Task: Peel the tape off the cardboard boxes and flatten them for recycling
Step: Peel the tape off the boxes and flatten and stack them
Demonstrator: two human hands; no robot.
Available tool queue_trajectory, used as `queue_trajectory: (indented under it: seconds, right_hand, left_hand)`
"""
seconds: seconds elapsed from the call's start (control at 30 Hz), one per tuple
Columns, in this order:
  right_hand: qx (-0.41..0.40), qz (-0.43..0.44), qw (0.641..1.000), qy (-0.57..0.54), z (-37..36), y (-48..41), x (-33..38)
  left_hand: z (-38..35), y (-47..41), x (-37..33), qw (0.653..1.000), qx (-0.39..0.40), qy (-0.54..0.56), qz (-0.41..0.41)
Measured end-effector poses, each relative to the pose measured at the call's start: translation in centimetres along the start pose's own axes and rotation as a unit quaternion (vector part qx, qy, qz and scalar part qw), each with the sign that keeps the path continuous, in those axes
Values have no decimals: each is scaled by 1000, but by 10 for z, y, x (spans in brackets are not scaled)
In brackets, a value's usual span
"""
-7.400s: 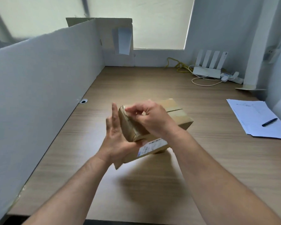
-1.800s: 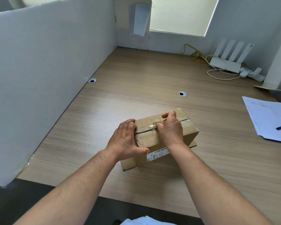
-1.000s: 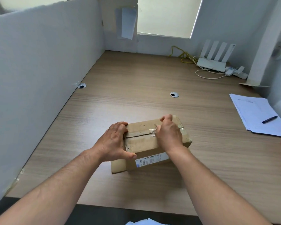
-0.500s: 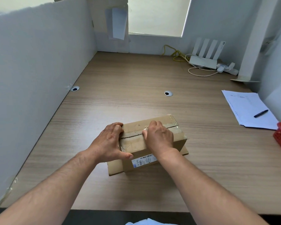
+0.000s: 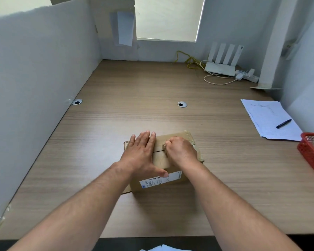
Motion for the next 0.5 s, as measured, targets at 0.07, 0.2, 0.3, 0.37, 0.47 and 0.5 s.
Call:
queue_trajectory:
  seconds: [0.07, 0.2, 0.3, 0.37, 0.47, 0.5]
  right_hand:
    - [-31, -25, 999, 15, 9, -4, -12]
    - [-92, 14, 996, 17, 13, 1, -18]
    - [-92, 88, 989, 74, 8, 9, -4]
    - [-83, 96, 986, 110, 8, 10, 3]
    - [-88, 91, 980, 151, 1, 10, 6]
    - [-98, 94, 979, 154, -1, 10, 6]
  left_hand:
    - [-3, -4, -5, 1000, -15, 0, 8]
    - [-4, -3, -5, 999, -34, 8, 15]
    - [-3, -4, -5, 999, -30, 11, 17]
    - [-3, -4, -6, 999, -29, 12, 20]
    - [-3, -3, -7, 999, -32, 18, 21]
    - [-3, -3, -7, 999, -33, 19, 21]
Point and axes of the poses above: each hand's wrist, its own y-axis away from the middle knuckle, its own z-axis out of the back of the hand, x = y × z, the point moved 3 cm from there along -y, towards the middle knuckle, and after that the axes turned 1 degree about -y, right-handed, at the moved point
